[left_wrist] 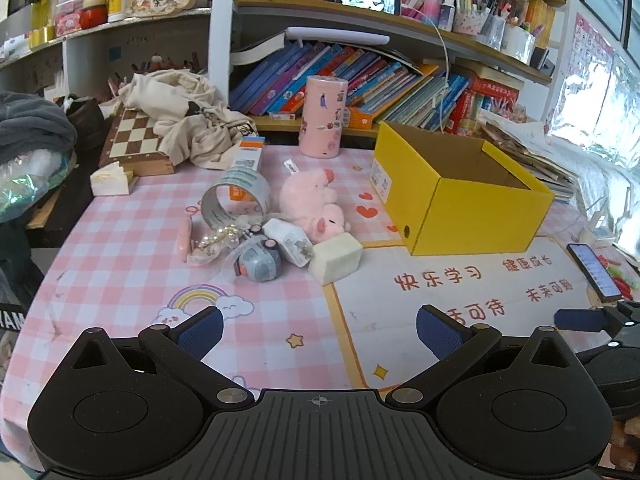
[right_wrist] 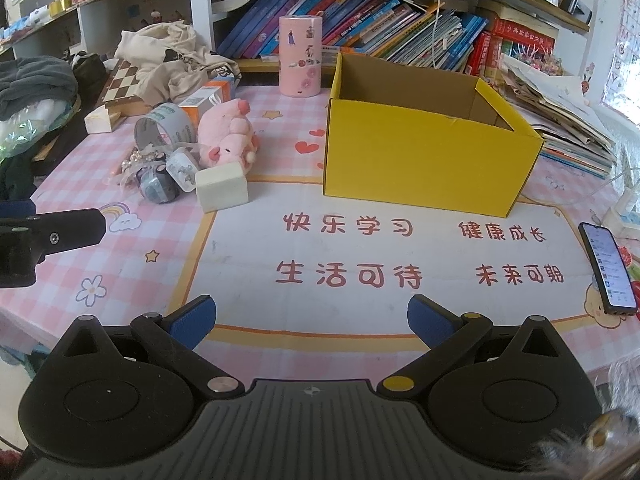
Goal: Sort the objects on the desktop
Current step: 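Grasp the white eraser block with the right tool while the left tool approaches the white charger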
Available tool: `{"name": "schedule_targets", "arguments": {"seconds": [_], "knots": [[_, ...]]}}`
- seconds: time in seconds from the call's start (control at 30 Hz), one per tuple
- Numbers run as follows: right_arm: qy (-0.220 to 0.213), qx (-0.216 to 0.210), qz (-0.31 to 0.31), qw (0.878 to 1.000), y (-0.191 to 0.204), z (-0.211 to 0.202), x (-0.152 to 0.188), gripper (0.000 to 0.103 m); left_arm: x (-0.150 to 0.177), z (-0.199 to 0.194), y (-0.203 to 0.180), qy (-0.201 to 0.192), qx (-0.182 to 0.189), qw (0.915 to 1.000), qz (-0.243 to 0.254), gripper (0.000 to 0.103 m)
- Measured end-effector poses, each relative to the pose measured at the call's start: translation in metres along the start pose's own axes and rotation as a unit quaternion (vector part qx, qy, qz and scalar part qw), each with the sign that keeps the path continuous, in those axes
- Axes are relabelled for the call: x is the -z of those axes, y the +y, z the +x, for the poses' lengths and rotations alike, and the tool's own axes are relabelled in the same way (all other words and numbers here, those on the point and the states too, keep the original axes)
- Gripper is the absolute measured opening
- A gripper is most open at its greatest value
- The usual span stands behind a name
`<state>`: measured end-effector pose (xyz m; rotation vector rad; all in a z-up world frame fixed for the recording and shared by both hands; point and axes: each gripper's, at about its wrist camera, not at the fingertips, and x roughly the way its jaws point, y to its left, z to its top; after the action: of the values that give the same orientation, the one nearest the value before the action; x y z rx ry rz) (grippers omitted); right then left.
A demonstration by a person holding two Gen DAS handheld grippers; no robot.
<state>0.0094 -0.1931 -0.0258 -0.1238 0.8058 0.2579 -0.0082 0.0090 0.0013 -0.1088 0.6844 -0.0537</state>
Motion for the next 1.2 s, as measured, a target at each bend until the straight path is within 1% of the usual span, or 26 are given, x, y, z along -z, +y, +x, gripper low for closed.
{"name": "schedule_targets", "arguments": {"seconds": [0.27,0.6,0.77,0.93,1.13,1.2], "knots": [[0.009,-0.008,-0.007,1.0,-0.001,0.007,-0.002,0.103,0.0,0.007,-0.001,0.007,0.003,1.0,-0.005,0.103],[0.03,-0.036,-0.036,0.998,-0.002,0.028,-0.012,0.102,-0.004,0.028,-0.002,0.032,-0.011,0.9992,-0.021,0.103],[0.035,-0.062,-0.06,0.996,-0.004,0.042,-0.022,0.101,-0.009,0.041,-0.002,0.047,-0.026,0.998,-0.035,0.103],[0.038,-0.099,-0.094,0.99,-0.004,0.058,-0.034,0.101,-0.015,0.054,-0.005,0.053,-0.043,0.9966,-0.047,0.103],[0.038,-0.146,-0.146,0.978,0.001,0.08,-0.048,0.101,-0.022,0.068,-0.008,0.057,-0.064,0.9944,-0.062,0.103],[0.04,-0.164,-0.159,0.973,0.003,0.087,-0.052,0.101,-0.024,0.073,-0.009,0.06,-0.076,0.993,-0.067,0.103]]}}
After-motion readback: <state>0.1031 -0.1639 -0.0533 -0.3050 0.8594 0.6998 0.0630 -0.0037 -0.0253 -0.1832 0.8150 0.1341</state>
